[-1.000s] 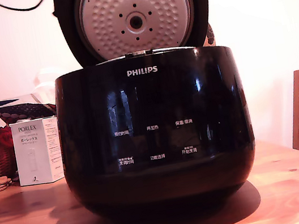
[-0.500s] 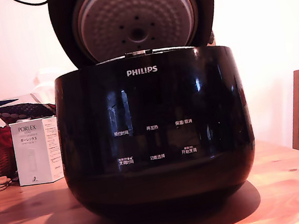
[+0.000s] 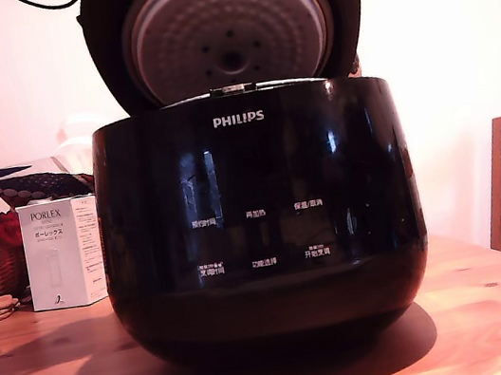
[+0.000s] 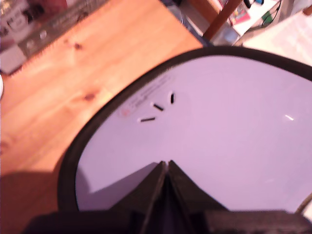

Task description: Close the rice cooker by pressing the lid down with medium force

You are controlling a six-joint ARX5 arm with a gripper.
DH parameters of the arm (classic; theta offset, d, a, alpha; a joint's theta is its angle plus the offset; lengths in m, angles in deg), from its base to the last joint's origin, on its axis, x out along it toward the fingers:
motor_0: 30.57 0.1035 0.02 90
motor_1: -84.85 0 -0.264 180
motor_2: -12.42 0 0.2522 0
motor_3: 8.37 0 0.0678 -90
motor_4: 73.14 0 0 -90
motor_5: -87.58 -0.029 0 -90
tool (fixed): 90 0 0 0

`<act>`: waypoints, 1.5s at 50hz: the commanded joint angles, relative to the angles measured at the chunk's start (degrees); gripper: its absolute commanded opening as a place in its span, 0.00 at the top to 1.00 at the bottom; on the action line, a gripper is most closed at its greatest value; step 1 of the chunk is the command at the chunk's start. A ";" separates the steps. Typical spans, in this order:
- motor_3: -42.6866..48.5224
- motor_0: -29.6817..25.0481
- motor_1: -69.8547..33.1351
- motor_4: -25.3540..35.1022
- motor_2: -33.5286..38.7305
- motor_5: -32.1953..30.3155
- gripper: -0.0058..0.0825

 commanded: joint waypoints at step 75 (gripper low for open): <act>-22.16 -1.86 13.07 -1.44 29.59 6.05 0.96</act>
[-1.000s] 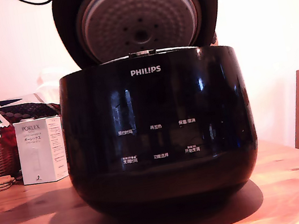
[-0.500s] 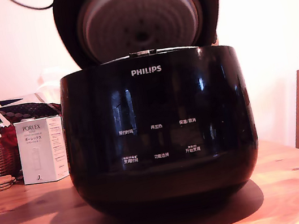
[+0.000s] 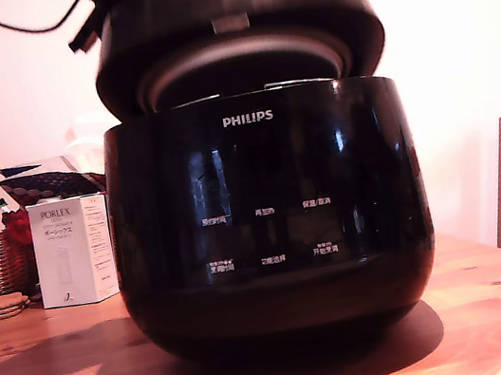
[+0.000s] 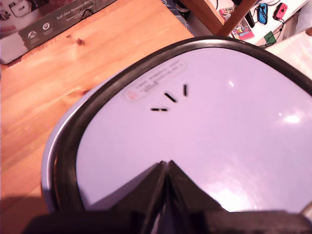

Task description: Close the rice cooker by pressing the lid down with medium force

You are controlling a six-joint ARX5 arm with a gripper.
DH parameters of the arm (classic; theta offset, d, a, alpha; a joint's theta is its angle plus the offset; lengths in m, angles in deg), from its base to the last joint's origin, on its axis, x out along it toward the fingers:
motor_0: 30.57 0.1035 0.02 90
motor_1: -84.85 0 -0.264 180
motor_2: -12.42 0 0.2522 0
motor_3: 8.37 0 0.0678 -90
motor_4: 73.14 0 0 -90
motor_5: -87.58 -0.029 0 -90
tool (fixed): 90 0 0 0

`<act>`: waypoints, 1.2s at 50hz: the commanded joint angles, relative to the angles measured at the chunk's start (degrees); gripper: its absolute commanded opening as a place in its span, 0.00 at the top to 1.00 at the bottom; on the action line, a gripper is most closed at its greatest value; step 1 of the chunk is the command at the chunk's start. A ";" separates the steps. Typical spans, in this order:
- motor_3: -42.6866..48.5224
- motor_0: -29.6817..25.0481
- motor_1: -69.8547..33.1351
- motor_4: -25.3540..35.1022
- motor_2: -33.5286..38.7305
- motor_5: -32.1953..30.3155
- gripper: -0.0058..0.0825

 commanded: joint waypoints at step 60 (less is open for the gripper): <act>-10.47 -3.04 10.08 -5.27 14.56 5.33 0.96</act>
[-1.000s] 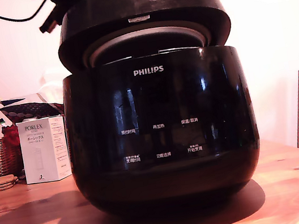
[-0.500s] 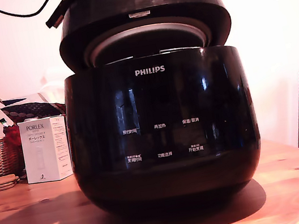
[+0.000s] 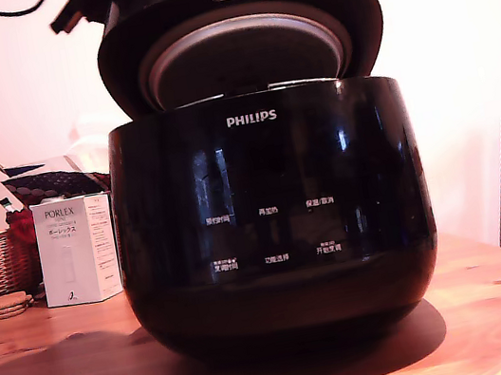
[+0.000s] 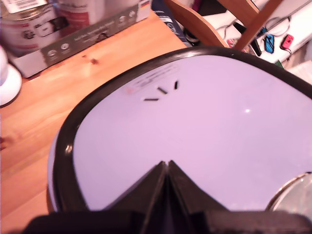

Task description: Close the rice cooker by pressing the lid down with medium force

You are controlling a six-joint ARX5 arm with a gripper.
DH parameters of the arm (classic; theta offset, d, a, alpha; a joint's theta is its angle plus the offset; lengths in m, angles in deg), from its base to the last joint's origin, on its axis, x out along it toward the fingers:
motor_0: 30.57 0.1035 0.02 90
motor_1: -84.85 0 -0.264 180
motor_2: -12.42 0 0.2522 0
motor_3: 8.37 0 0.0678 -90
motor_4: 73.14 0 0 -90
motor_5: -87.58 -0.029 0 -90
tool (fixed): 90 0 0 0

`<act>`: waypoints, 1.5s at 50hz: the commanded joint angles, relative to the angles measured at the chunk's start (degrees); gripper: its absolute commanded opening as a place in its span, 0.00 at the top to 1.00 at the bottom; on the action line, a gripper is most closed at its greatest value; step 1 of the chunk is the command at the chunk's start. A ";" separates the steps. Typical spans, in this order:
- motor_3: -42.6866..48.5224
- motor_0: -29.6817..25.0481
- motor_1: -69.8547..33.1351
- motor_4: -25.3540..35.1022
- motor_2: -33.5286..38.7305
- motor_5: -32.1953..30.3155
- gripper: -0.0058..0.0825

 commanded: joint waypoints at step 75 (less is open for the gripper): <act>-22.16 -9.88 13.11 -10.25 29.94 3.61 0.96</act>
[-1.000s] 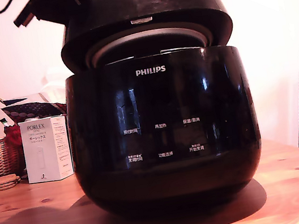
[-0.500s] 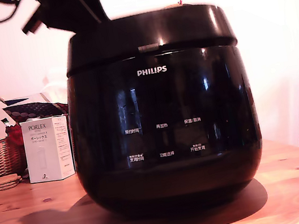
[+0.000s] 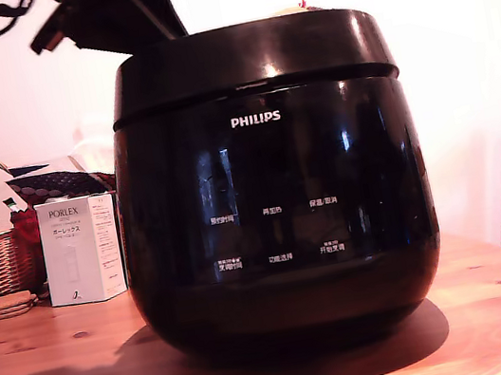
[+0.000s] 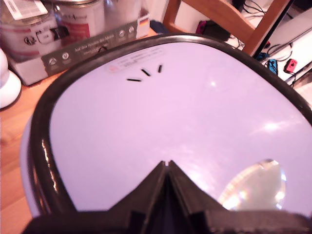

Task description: Close the rice cooker by pressing the lid down with medium force

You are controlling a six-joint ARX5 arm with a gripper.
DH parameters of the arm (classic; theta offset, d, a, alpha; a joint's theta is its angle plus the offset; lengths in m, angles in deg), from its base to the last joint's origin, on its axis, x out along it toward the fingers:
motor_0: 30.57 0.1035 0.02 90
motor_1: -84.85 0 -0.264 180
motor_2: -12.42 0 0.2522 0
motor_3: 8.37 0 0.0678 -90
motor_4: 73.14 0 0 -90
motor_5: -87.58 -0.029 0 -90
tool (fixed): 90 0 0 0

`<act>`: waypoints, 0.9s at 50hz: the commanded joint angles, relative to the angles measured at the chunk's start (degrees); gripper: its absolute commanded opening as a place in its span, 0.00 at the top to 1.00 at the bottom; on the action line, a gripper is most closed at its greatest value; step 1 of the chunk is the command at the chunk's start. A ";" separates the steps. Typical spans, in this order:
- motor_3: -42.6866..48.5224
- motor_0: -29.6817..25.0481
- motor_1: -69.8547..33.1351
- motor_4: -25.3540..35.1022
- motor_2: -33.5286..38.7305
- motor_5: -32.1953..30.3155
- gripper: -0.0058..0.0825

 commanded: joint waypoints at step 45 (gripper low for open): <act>-28.94 -7.50 0.31 -16.87 28.63 3.13 0.96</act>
